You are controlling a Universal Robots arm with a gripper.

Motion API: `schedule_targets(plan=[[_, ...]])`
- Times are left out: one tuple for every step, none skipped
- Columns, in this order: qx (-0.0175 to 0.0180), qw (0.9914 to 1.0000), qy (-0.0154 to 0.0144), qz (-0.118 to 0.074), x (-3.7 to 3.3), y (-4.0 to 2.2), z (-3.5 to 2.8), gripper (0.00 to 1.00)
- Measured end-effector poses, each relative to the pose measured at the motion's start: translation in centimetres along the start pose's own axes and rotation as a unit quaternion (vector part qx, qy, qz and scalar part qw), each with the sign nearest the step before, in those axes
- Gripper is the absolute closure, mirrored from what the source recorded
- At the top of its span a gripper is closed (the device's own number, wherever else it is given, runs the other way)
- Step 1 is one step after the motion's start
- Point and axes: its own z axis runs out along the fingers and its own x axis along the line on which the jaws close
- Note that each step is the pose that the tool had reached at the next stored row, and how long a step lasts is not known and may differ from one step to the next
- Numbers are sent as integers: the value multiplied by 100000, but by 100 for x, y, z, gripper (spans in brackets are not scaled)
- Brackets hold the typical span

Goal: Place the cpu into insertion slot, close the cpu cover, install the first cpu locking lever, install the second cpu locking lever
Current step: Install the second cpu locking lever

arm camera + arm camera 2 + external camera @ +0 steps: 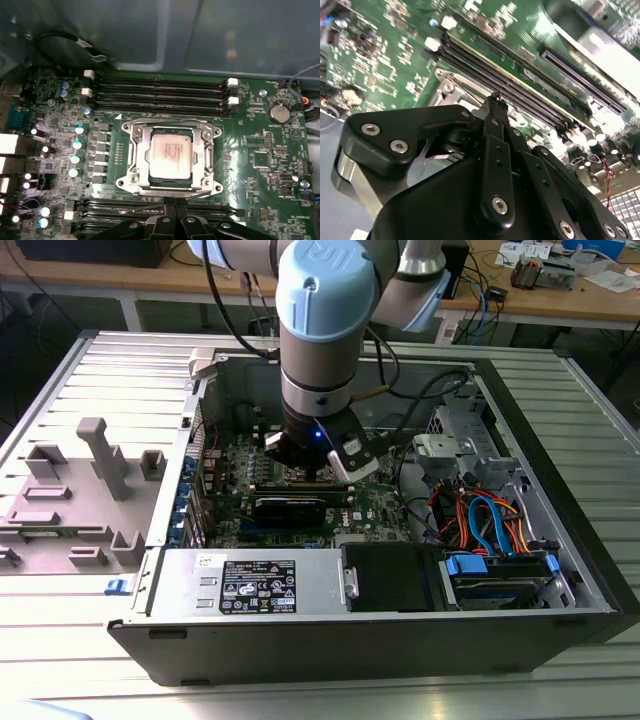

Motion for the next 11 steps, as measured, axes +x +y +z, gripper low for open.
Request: schedule_targets(plan=[[-445,99999,-25,6,27,-3,-1,89],[-826,99997,-47,13,40,-10,-1,89],[-1325,99991,-79,26,60,-31,-2,89],[-1514,99988,-88,15,70,-48,-4,89],[-1661,99986,-93,20,80,-58,-5,89],[-1878,99982,-107,23,94,-66,-4,89],[-2351,99972,-133,24,132,-71,-2,89],[-2582,99967,-141,19,159,-71,1,89],[-2721,99963,-149,12,182,-70,6,89],[-2858,99959,-154,-11,211,-70,14,89],[-2931,99957,-155,-43,232,-71,23,89]])
